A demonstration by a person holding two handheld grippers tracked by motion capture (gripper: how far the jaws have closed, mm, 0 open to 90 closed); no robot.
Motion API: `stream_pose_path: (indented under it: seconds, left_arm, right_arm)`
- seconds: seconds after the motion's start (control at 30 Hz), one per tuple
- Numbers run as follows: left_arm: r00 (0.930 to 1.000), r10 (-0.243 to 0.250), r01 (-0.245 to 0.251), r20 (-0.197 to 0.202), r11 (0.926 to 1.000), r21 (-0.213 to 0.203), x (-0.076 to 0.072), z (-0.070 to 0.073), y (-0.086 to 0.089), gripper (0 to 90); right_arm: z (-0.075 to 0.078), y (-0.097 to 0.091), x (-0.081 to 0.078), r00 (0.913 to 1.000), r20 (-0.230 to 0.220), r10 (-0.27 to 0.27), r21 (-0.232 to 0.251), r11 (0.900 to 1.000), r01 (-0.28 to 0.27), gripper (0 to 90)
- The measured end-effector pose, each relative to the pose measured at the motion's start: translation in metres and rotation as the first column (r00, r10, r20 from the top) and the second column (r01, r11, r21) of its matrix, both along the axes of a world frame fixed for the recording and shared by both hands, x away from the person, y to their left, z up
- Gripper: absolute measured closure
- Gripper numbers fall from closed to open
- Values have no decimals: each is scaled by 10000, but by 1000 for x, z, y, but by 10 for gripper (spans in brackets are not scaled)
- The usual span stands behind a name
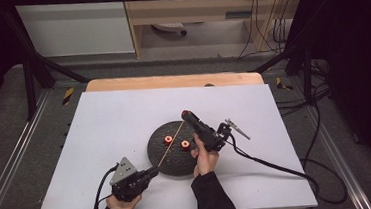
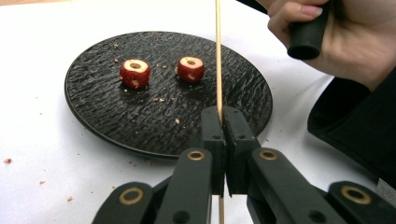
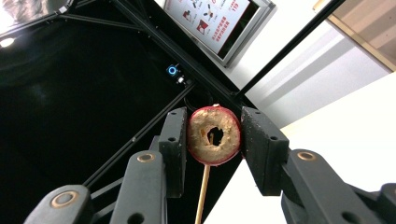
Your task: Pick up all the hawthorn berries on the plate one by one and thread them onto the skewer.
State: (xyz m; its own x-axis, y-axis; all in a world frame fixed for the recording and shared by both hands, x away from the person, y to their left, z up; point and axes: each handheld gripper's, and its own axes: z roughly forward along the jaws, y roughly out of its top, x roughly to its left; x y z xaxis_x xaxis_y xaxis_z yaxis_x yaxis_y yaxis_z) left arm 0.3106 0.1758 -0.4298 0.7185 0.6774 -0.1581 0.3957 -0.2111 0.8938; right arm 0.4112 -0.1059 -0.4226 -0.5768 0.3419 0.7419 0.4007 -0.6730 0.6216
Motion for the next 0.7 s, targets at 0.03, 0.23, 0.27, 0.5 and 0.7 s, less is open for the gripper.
stream_pose_path:
  seconds: [0.03,0.23,0.27,0.5,0.7]
  left_arm:
    - [10000,61,-61,-22,10000,9,0,0,-1,880]
    - [9997,240,-242,-103,9996,-158,0,-1,-4,881]
    - [9996,265,-267,-112,9995,-161,0,-1,-4,881]
    - [9988,422,-429,-255,9987,-280,2,-1,-6,881]
    - [9986,370,-380,-382,9989,-257,3,-2,-6,880]
  right_arm:
    - [-1,1,0,10000,-25,26,-17,10000,-26,626]
    - [-7,5,-3,9999,-154,63,-116,9999,-64,626]
    - [-8,5,-3,9998,-168,85,-138,9999,-87,626]
    - [-13,13,-8,9990,-281,339,-402,9986,-351,627]
    - [-20,18,-16,9978,-370,555,-671,9961,-579,627]
